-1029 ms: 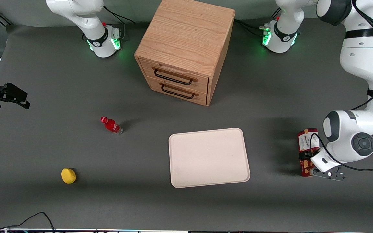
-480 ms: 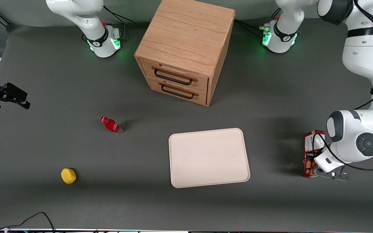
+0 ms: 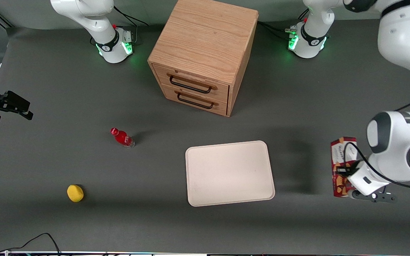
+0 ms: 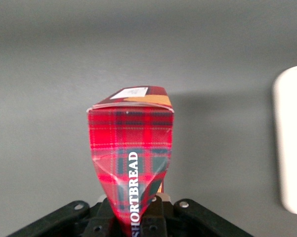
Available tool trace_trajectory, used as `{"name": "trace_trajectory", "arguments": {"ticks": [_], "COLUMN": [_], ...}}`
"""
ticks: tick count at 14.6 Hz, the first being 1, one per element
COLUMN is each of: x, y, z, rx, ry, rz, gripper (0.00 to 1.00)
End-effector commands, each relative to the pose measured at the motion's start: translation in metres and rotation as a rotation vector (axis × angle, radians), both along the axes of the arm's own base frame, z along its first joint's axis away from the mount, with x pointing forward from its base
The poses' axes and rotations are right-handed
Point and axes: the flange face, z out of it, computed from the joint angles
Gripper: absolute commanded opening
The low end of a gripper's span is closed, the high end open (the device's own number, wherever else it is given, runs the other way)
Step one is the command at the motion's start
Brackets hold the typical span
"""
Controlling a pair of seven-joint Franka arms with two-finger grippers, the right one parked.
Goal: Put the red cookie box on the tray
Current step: 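Carry the box with the left gripper over the cream tray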
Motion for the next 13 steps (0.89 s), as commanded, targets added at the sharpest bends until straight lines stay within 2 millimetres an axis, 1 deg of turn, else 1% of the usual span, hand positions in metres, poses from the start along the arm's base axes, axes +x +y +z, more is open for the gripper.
{"name": "trace_trajectory", "arguments": {"ticks": [1, 2, 3, 4, 5, 7, 8, 9, 12, 13], "x": [-0.014, -0.018, -0.024, -0.029, -0.034, -0.043, -0.044, -0.041, -0.036, -0.033], "y": [-0.063, -0.086, -0.108, -0.126, -0.15, -0.187, -0.199, -0.208, -0.234, -0.235], "z": [0.044, 0.058, 0.067, 0.069, 0.068, 0.049, 0.039, 0.028, -0.025, -0.042], "rx": [0.005, -0.009, -0.028, -0.039, -0.049, -0.047, -0.051, -0.062, -0.082, -0.084], "ry": [0.005, 0.003, 0.003, 0.002, -0.001, 0.013, 0.007, -0.008, -0.025, -0.024], "rz": [0.112, 0.149, 0.187, 0.226, 0.254, 0.254, 0.241, 0.241, 0.222, 0.21], "gripper": [0.0, 0.0, 0.0, 0.0, 0.0, 0.0, 0.0, 0.0, 0.0, 0.0]}}
